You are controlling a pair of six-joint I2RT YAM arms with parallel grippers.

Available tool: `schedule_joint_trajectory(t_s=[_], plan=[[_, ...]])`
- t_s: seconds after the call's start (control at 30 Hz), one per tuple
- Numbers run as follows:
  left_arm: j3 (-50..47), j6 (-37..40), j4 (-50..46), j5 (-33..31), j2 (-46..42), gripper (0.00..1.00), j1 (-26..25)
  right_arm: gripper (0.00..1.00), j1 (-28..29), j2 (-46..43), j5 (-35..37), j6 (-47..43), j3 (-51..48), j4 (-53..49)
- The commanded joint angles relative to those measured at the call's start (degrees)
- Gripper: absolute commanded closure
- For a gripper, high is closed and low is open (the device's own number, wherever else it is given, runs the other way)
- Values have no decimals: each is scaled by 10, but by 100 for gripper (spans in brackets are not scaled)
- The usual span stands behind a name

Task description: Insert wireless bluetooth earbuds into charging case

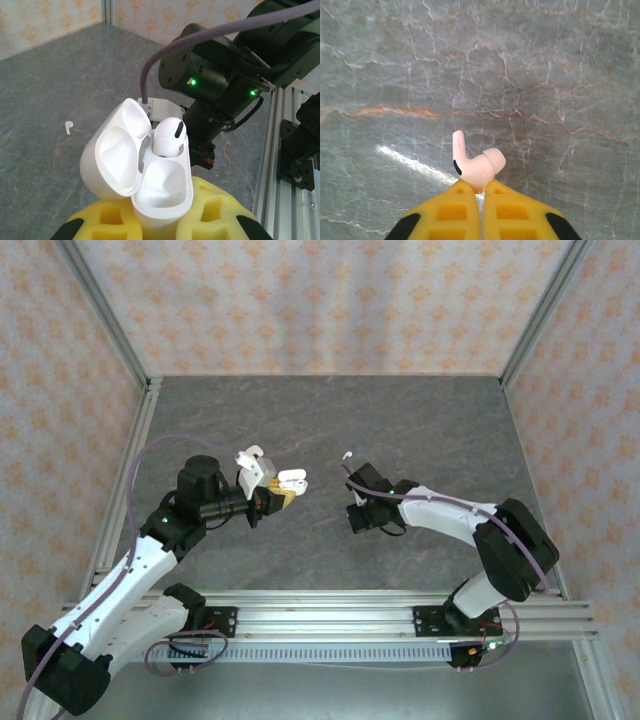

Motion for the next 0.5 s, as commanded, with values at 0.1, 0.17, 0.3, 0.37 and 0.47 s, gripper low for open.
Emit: schedule_joint_trajectory(t_s=[0.1, 0.17, 0.3, 0.37, 0.47], plan=[[5, 11, -1, -7, -12, 100, 1, 98, -33, -2, -63, 14, 41, -46], [4, 12, -2, -6, -12, 100, 1, 98, -50, 0, -109, 28, 52, -55], [4, 21, -8, -5, -11, 100, 1, 100, -68, 1, -166, 44, 83, -96], [2, 25, -5, -2, -8, 100, 1, 100, -73, -2, -186, 53, 100, -119], [2, 35, -1, 6, 0, 100, 1, 100, -74, -6, -206, 62, 138, -179]])
